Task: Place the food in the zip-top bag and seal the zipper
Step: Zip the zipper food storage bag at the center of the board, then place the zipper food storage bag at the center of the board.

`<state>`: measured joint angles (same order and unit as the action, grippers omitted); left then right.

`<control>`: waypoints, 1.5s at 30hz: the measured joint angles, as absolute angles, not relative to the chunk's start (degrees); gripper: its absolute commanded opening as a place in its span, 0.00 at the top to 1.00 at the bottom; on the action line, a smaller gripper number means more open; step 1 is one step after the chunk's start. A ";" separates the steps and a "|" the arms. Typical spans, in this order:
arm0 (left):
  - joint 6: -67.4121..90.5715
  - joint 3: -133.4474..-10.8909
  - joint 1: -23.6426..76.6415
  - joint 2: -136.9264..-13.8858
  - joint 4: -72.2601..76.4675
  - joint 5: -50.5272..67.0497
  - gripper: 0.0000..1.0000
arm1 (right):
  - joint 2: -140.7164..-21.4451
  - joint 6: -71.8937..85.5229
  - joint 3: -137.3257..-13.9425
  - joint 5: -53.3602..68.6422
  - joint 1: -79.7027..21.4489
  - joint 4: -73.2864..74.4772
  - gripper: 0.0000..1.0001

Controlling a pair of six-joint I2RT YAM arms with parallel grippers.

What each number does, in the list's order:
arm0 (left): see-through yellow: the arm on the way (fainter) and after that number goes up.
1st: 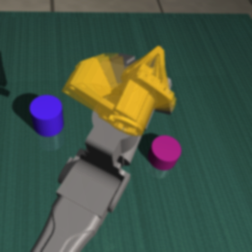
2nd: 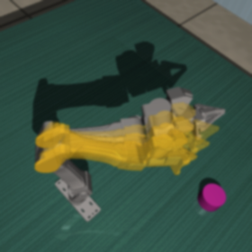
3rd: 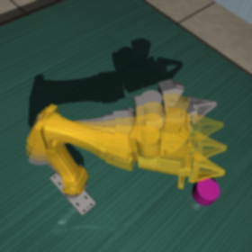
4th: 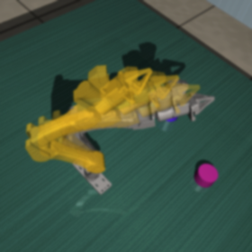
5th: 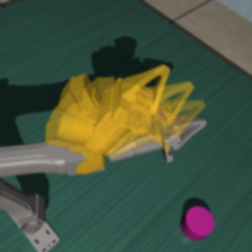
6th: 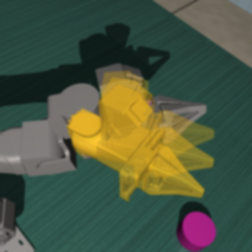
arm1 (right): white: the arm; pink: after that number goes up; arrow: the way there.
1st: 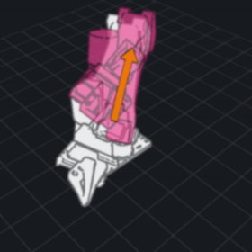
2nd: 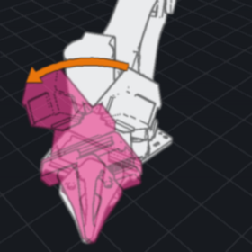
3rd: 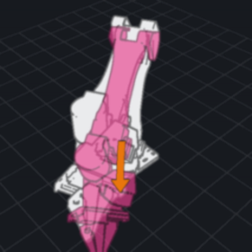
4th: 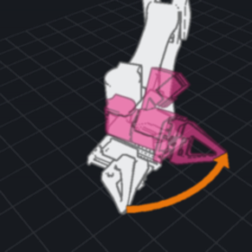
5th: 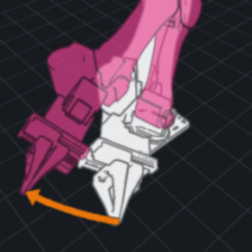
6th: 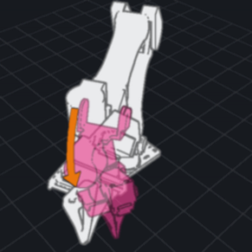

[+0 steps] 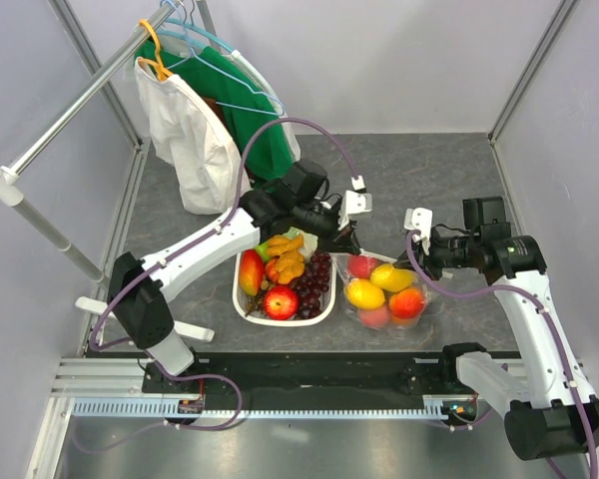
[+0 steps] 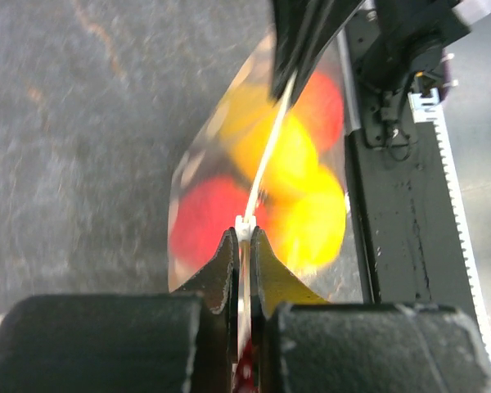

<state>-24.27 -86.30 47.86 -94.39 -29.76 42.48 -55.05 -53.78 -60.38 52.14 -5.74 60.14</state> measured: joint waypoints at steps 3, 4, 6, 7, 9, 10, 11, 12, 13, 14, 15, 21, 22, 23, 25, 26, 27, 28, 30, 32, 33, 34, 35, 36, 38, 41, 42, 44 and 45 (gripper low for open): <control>-24.36 -83.94 44.71 -92.64 -30.41 42.57 0.96 | -55.07 -53.30 -60.38 51.72 -5.78 59.94 1.00; -24.56 -83.20 43.75 -91.85 -30.72 42.52 0.96 | -55.07 -53.23 -60.38 51.64 -5.78 59.83 1.00; -25.21 -81.69 42.13 -90.06 -31.73 42.30 0.95 | -55.07 -53.23 -60.38 51.51 -5.78 59.55 1.00; -25.56 -81.19 41.74 -89.36 -31.90 42.17 0.95 | -55.07 -53.23 -60.38 51.42 -5.78 59.42 1.00; -26.57 -79.75 41.10 -87.59 -32.82 41.98 0.94 | -55.07 -53.25 -60.38 51.22 -5.78 59.29 1.00; -26.89 -79.26 40.64 -86.94 -33.17 41.87 0.94 | -55.07 -53.28 -60.38 51.11 -5.78 59.27 1.00; -27.24 -78.78 40.27 -86.32 -33.54 41.76 0.95 | -55.07 -53.28 -60.38 51.05 -5.78 59.20 1.00; -27.49 -78.56 39.99 -85.93 -33.85 41.60 0.96 | -55.07 -53.30 -60.40 50.89 -5.78 59.16 1.00; -27.64 -78.46 39.77 -85.78 -34.04 41.52 0.97 | -55.07 -53.34 -60.40 50.74 -5.78 59.16 1.00; -27.86 -78.39 39.51 -85.71 -34.24 41.43 0.97 | -55.07 -53.34 -60.42 50.59 -5.78 59.13 1.00; -28.05 -78.37 39.27 -85.71 -34.26 41.12 0.97 | -55.07 -53.34 -60.47 50.46 -5.78 59.13 1.00; -29.12 -78.35 38.85 -85.71 -34.30 41.08 0.96 | -55.09 -53.36 -60.93 50.09 -5.80 59.09 1.00; -29.41 -78.35 38.85 -85.71 -34.33 41.08 0.97 | -55.09 -53.34 -60.93 50.04 -5.80 59.11 1.00; -29.58 -78.35 38.85 -85.71 -34.33 41.08 0.97 | -55.09 -53.36 -60.93 50.00 -5.80 59.11 1.00; -29.85 -78.35 38.85 -85.71 -34.33 41.12 0.97 | -55.09 -53.39 -60.93 49.82 -5.80 59.11 1.00; -29.93 -78.35 38.85 -85.71 -34.35 41.17 0.96 | -55.09 -53.45 -60.93 49.76 -5.80 59.11 1.00; -30.02 -78.35 38.85 -85.71 -34.37 41.25 0.93 | -55.09 -53.60 -60.93 49.60 -5.80 59.09 1.00; -30.11 -78.35 38.85 -85.71 -34.39 41.43 0.84 | -55.09 -53.78 -60.93 49.52 -5.80 59.09 1.00; -30.11 -78.35 38.79 -85.71 -34.44 41.91 0.73 | -55.09 -54.06 -60.93 49.23 -5.80 59.02 1.00; -30.26 -78.37 38.65 -85.71 -34.59 42.06 0.55 | -55.13 -54.26 -60.99 48.71 -5.78 58.70 1.00; -30.11 -78.37 38.46 -85.71 -34.68 42.04 0.48 | -55.33 -54.30 -61.14 48.01 -5.78 58.61 1.00; -29.80 -78.48 38.20 -85.71 -34.76 41.78 0.41 | -55.75 -54.37 -61.43 47.35 -5.78 58.35 1.00; -29.41 -78.72 37.95 -85.73 -34.87 41.36 0.36 | -56.36 -54.41 -61.76 46.59 -5.76 57.84 1.00; -28.88 -79.09 37.87 -85.78 -34.89 40.75 0.30 | -57.34 -54.46 -62.26 46.00 -5.58 57.41 1.00; -27.75 -80.12 37.63 -85.91 -34.89 40.40 0.19 | -59.72 -54.85 -63.75 45.47 -4.62 56.80 1.00; -25.61 -81.93 37.60 -86.17 -34.70 40.16 0.17 | -65.10 -55.81 -67.75 45.50 -2.07 55.18 1.00; -24.95 -82.39 37.60 -86.24 -34.59 40.18 0.17 | -66.72 -56.12 -69.06 45.56 -1.30 54.61 1.00; -23.94 -83.00 37.60 -86.35 -34.50 40.21 0.16 | -71.07 -57.28 -73.30 46.19 0.89 53.60 1.00; -23.42 -83.11 37.60 -86.37 -34.39 40.23 0.16 | -73.43 -58.06 -75.57 46.52 1.96 53.17 1.00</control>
